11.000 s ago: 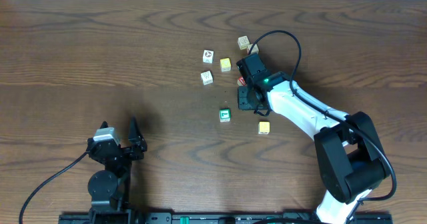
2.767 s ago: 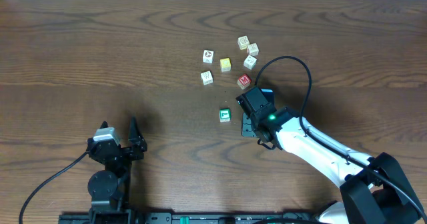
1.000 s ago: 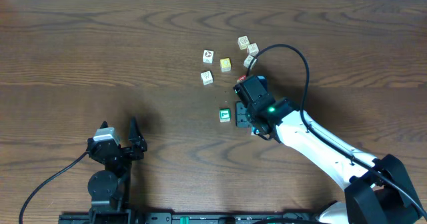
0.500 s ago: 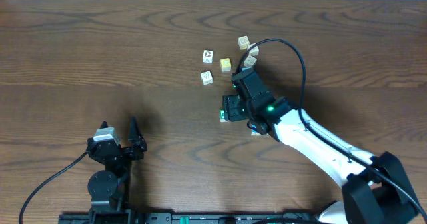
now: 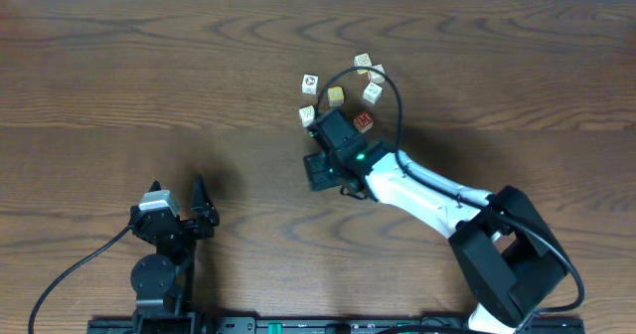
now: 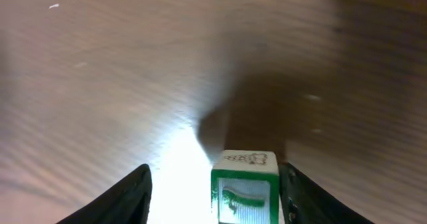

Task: Lift 4 blocks
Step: 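Move the right gripper over the green 7 block and lower, then close the right gripper on the green 7 block and lift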

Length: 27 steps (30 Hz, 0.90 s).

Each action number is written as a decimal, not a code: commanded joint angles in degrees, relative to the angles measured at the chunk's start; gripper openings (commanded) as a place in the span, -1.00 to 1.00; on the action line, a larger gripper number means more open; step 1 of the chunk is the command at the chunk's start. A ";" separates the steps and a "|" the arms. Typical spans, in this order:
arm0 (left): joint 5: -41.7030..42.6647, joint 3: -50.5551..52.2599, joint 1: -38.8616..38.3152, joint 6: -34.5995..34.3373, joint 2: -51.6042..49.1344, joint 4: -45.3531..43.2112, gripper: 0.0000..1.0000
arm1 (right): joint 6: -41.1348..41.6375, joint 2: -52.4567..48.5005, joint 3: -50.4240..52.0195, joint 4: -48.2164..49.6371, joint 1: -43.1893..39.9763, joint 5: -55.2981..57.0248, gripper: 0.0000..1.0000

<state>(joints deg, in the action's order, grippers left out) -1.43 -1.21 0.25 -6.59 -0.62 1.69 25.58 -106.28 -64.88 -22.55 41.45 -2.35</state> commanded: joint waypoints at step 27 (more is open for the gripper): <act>-0.55 0.94 -0.17 -0.09 0.33 2.54 0.49 | -1.03 -2.51 -1.38 -4.70 1.99 7.93 -0.17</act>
<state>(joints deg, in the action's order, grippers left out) -1.43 -1.21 0.25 -6.59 -0.62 1.72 25.12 -106.96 -65.45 -27.18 43.11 4.60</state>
